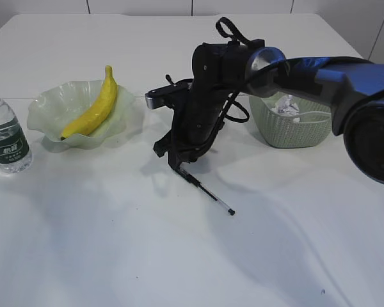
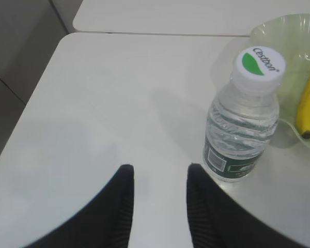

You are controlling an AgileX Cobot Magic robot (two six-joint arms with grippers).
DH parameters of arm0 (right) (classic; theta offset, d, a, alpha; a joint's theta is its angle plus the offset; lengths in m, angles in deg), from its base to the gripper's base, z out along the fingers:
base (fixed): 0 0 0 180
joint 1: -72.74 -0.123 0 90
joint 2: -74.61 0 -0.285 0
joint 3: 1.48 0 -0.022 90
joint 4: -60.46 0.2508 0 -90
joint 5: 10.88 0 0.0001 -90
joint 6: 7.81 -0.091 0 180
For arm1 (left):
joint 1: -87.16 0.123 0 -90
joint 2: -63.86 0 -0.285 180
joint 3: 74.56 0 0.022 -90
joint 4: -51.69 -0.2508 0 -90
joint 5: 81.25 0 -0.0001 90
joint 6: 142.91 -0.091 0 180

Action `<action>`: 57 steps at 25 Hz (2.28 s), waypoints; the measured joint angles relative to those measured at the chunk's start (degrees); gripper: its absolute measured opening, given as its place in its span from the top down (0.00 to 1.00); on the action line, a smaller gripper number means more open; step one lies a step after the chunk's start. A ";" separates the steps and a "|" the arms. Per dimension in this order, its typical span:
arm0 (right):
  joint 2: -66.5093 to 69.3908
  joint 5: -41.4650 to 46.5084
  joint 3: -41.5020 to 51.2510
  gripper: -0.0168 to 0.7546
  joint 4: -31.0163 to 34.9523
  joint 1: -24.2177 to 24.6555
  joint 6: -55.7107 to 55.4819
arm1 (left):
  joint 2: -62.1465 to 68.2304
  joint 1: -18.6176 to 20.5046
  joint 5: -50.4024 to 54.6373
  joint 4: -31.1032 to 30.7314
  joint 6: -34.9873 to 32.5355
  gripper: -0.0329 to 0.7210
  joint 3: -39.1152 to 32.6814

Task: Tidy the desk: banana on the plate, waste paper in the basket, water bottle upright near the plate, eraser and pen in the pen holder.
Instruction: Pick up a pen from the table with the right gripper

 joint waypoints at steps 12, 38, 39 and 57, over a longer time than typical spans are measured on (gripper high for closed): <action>0.00 4.56 0.10 0.58 -1.41 0.00 -0.39 | 0.00 0.00 0.00 0.10 0.00 0.64 0.00; 0.00 11.15 0.10 0.67 -1.18 0.00 1.50 | 0.00 0.00 0.00 0.10 0.00 0.64 0.00; 0.00 11.15 0.10 0.67 -1.03 0.00 1.50 | 0.00 0.00 0.00 0.10 0.00 0.64 0.00; 0.00 11.18 0.10 0.67 -0.09 0.00 1.50 | 0.00 0.00 0.00 0.10 0.00 0.64 0.00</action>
